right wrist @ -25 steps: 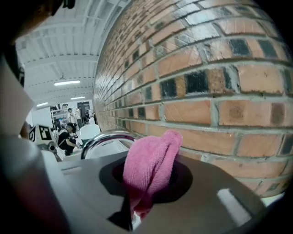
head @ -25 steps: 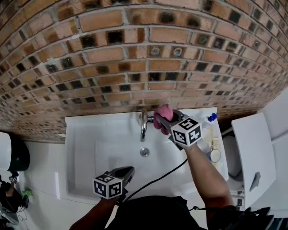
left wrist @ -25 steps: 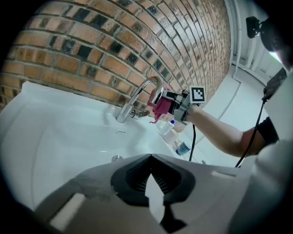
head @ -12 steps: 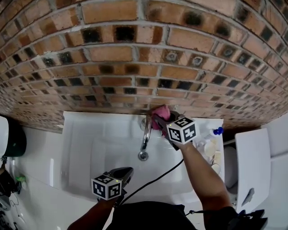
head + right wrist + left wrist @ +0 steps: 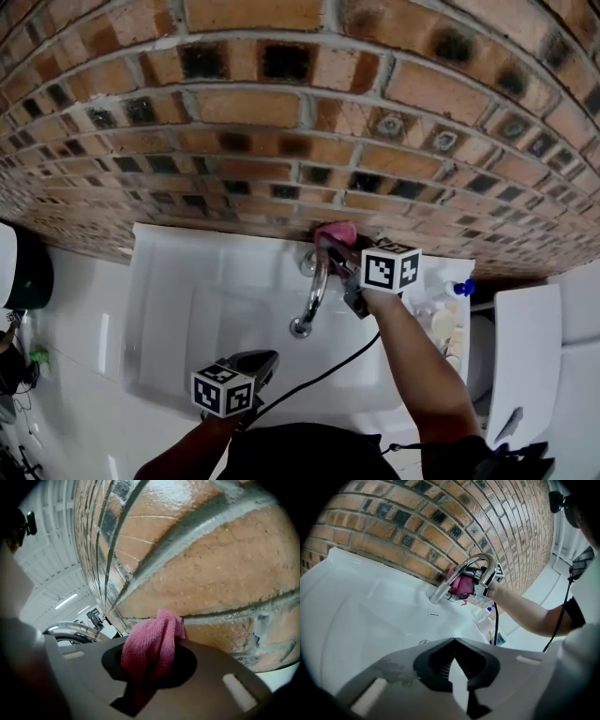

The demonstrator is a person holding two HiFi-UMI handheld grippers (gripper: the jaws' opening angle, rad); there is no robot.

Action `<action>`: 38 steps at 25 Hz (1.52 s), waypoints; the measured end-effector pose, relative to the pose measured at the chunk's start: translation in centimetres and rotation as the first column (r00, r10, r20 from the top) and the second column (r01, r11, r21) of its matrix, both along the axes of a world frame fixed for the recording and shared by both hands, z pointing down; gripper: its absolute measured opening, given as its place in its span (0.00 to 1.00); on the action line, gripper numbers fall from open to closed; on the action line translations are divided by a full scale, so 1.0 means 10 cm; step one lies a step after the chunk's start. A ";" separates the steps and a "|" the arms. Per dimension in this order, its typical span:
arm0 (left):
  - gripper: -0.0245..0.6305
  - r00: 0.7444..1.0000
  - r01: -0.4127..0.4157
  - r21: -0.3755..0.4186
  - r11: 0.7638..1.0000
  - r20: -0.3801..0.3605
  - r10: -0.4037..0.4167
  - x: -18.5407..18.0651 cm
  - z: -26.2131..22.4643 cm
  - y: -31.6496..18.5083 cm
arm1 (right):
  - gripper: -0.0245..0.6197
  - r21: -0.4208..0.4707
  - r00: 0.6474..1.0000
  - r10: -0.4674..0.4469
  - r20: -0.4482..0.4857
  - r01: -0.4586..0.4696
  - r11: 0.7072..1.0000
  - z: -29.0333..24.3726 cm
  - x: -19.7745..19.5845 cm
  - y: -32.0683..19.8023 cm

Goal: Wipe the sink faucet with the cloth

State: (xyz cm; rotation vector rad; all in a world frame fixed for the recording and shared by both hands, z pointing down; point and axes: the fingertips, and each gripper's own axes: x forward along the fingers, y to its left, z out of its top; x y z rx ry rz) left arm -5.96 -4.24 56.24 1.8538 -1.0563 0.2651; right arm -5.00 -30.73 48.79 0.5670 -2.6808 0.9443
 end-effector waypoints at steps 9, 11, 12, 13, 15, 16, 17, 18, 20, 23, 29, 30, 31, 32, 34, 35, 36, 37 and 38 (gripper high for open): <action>0.04 1.000 -0.020 0.029 0.999 -0.021 0.021 -0.01 -0.06 0.05 | 0.14 -0.138 0.994 0.069 0.080 -0.058 0.989 -0.24 -0.01 0.01; 0.04 0.999 -0.023 0.034 0.999 -0.026 0.024 -0.03 -0.07 0.10 | 0.14 -0.159 0.991 0.080 0.112 -0.061 0.985 -0.34 -0.03 0.05; 0.04 0.999 -0.024 0.036 0.999 -0.028 0.025 -0.03 -0.08 0.13 | 0.14 -0.163 0.990 0.083 0.118 -0.063 0.985 -0.39 -0.05 0.07; 0.04 0.999 -0.025 0.039 0.999 -0.029 0.026 -0.04 -0.09 0.16 | 0.14 -0.158 0.990 0.083 0.117 -0.064 0.985 -0.43 -0.07 0.09; 0.04 0.999 -0.027 0.047 0.999 -0.031 0.028 -0.06 -0.10 0.21 | 0.14 -0.120 0.992 0.061 0.109 -0.048 0.992 -0.53 -0.12 0.13; 0.04 0.999 -0.027 0.051 0.998 -0.032 0.028 -0.06 -0.11 0.24 | 0.14 -0.091 0.994 0.042 0.104 -0.033 0.995 -0.59 -0.15 0.16; 0.04 0.999 -0.027 0.055 0.998 -0.033 0.029 -0.07 -0.12 0.26 | 0.14 -0.064 0.995 0.029 0.091 -0.023 0.998 -0.63 -0.17 0.19; 0.04 0.999 -0.028 0.058 0.998 -0.034 0.030 -0.08 -0.13 0.29 | 0.14 -0.039 0.997 0.021 0.073 -0.018 0.999 -0.66 -0.18 0.21; 0.04 0.999 -0.030 0.065 0.997 -0.034 0.033 -0.10 -0.15 0.34 | 0.14 0.019 0.999 0.000 0.034 -0.001 1.000 -0.73 -0.22 0.27; 0.04 0.999 -0.034 0.075 0.997 -0.034 0.037 -0.14 -0.19 0.42 | 0.14 0.096 0.999 -0.006 -0.035 0.009 0.995 -0.79 -0.24 0.33; 0.04 0.998 -0.049 0.090 0.995 -0.022 0.052 -0.27 -0.25 0.59 | 0.14 0.292 0.989 -0.009 -0.147 0.052 0.955 -0.97 -0.27 0.52; 0.04 0.998 -0.052 0.092 0.994 -0.018 0.053 -0.30 -0.26 0.61 | 0.14 0.321 0.987 -0.013 -0.158 0.064 0.945 -1.00 -0.28 0.56; 0.04 0.998 -0.054 0.094 0.994 -0.015 0.055 -0.32 -0.27 0.64 | 0.14 0.348 0.985 -0.018 -0.169 0.077 0.934 -1.03 -0.28 0.61; 0.04 0.998 -0.056 0.096 0.994 -0.012 0.057 -0.35 -0.27 0.66 | 0.14 0.373 0.983 -0.022 -0.182 0.090 0.923 -1.05 -0.29 0.65; 0.04 0.998 -0.060 0.099 0.993 -0.007 0.061 -0.39 -0.29 0.71 | 0.14 0.419 0.977 -0.029 -0.211 0.118 0.900 -1.09 -0.30 0.76; 0.04 0.998 -0.063 0.101 0.993 -0.007 0.064 -0.40 -0.30 0.73 | 0.14 0.442 0.974 -0.032 -0.226 0.132 0.887 -1.11 -0.31 0.82; 0.04 0.998 -0.065 0.104 0.992 -0.007 0.066 -0.40 -0.31 0.75 | 0.14 0.465 0.970 -0.034 -0.241 0.146 0.873 -1.12 -0.31 0.87; 0.04 0.998 -0.068 0.108 0.992 -0.007 0.070 -0.41 -0.32 0.77 | 0.14 0.489 0.966 -0.035 -0.254 0.160 0.858 -1.13 -0.31 0.93; 0.04 0.997 -0.071 0.114 0.991 -0.006 0.072 -0.42 -0.33 0.79 | 0.14 0.512 0.963 -0.035 -0.266 0.172 0.842 -1.14 -0.31 0.98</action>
